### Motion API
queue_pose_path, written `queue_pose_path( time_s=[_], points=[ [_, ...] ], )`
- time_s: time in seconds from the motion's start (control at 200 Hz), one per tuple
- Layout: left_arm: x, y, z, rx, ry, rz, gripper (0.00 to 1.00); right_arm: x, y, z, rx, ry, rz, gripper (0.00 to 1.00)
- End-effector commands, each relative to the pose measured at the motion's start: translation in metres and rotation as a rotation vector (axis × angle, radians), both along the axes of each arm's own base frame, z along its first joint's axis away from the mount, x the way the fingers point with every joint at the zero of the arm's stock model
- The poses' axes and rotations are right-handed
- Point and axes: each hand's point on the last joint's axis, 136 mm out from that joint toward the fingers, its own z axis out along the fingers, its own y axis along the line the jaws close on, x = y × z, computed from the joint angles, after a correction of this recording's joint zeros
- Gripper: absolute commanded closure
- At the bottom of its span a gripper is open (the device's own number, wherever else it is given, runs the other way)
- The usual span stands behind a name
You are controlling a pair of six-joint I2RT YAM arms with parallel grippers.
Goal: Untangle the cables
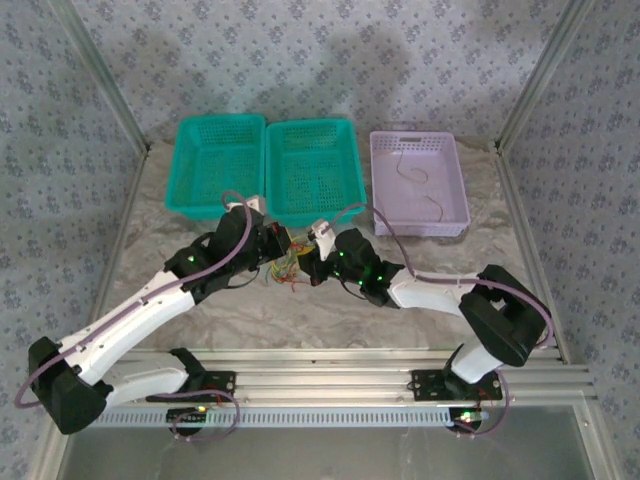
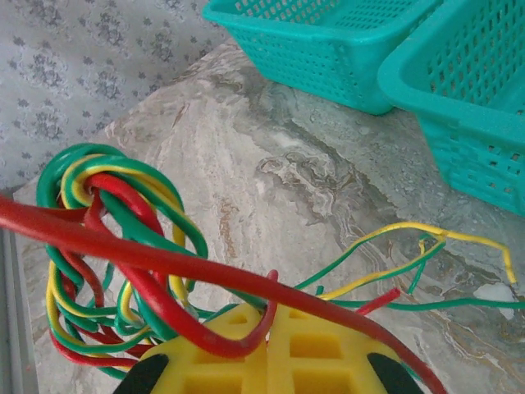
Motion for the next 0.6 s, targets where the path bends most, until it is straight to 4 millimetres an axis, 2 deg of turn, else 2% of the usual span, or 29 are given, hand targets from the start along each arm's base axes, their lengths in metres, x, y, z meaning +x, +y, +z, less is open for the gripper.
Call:
queue_pose_path(
  time_s=[0.0, 0.235, 0.485, 0.595],
  points=[
    [0.000, 0.002, 0.033, -0.046, -0.074, 0.008, 1.00, 0.009, -0.013, 0.022, 0.013, -0.083, -0.074, 1.00],
    [-0.005, 0.022, 0.042, -0.001, -0.114, 0.037, 1.00, 0.019, -0.069, 0.019, -0.048, -0.093, -0.222, 1.00],
    [-0.007, 0.053, 0.059, 0.072, -0.168, 0.084, 1.00, 0.032, -0.146, 0.012, -0.137, -0.062, -0.455, 1.00],
    [-0.009, 0.064, 0.062, 0.102, -0.173, 0.098, 1.00, 0.036, -0.175, 0.017, -0.107, -0.037, -0.532, 1.00]
  ],
)
